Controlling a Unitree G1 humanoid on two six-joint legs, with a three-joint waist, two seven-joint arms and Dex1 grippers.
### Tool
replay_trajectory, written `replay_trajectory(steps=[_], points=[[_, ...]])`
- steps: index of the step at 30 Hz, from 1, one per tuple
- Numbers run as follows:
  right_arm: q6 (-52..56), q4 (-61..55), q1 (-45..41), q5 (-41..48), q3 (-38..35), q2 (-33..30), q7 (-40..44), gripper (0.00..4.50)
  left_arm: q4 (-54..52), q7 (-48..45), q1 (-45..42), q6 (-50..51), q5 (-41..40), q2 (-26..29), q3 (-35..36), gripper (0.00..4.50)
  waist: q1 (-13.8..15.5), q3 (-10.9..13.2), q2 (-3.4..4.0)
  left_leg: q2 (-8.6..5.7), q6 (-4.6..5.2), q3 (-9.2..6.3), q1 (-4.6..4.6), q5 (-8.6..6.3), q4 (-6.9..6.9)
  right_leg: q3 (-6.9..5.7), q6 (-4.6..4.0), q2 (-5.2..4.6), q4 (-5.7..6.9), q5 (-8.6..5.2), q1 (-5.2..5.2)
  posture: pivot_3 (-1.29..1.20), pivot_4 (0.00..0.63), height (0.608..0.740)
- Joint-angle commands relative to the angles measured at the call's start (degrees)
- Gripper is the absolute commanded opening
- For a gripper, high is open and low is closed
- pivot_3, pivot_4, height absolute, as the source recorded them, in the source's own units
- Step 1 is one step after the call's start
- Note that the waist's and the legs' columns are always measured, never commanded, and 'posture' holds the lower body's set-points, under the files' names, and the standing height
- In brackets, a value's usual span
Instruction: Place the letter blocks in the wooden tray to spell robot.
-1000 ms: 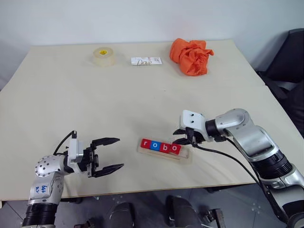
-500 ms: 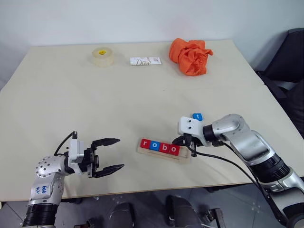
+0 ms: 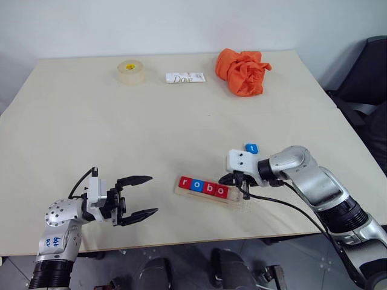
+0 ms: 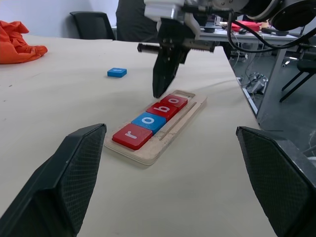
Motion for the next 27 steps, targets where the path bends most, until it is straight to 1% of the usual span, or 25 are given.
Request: replay_trajectory(steps=[1,7,12,17,21,27], points=[[0.5,-4.0,0.1,2.7,-3.5,-2.0,1.3,0.01,-0.9,0.0,0.1,-1.0,-0.2,-0.3,-0.1,4.50,0.0,0.0,0.00,0.00,0.00,0.00,0.00,0.00,0.00,0.00,0.00,0.00,0.00,0.00,0.00,0.00,0.150,0.740],[4.9,-12.8,4.4,8.5,-3.3,-5.0,5.0,0.01,0.3,-0.7,-1.3,-1.0,-0.2,-0.2,-0.3,4.50,0.0,0.0,-0.01,0.00,0.01,-0.02,0.00,-0.01,-0.01,0.00,0.00,0.00,-0.02,0.00,0.01,0.00,0.150,0.740],[5.8,-15.6,7.4,8.0,-0.1,-5.8,5.1,0.01,0.9,-1.7,-1.7,-0.7,-0.5,0.8,0.3,4.50,0.0,0.0,-0.01,0.00,0.01,-0.02,0.00,-0.01,0.01,0.00,0.00,0.00,-0.01,0.00,0.01,0.00,0.150,0.740],[5.2,-15.7,8.5,6.8,2.2,-6.7,4.8,0.01,0.2,-1.7,-0.5,-0.3,-0.8,1.7,1.2,4.50,0.0,0.0,-0.01,0.00,0.01,-0.03,0.01,-0.01,0.00,0.00,0.00,-0.01,-0.01,0.00,0.01,0.00,0.150,0.740],[3.8,-13.5,8.6,4.4,4.4,-6.9,4.6,0.01,-2.1,-1.0,2.2,0.3,-1.3,2.1,1.7,4.50,-0.1,0.0,-0.01,0.01,0.00,-0.03,0.01,-0.01,-0.01,0.00,-0.01,0.00,-0.02,-0.01,0.01,0.00,0.150,0.740],[1.4,-9.7,8.6,1.8,6.0,-6.5,3.9,0.01,-4.0,-0.1,3.7,0.9,-1.4,1.9,1.9,4.50,0.0,0.0,-0.04,0.00,0.01,-0.04,0.02,-0.01,0.02,0.00,-0.01,-0.01,-0.01,-0.01,0.03,0.00,0.150,0.740]])
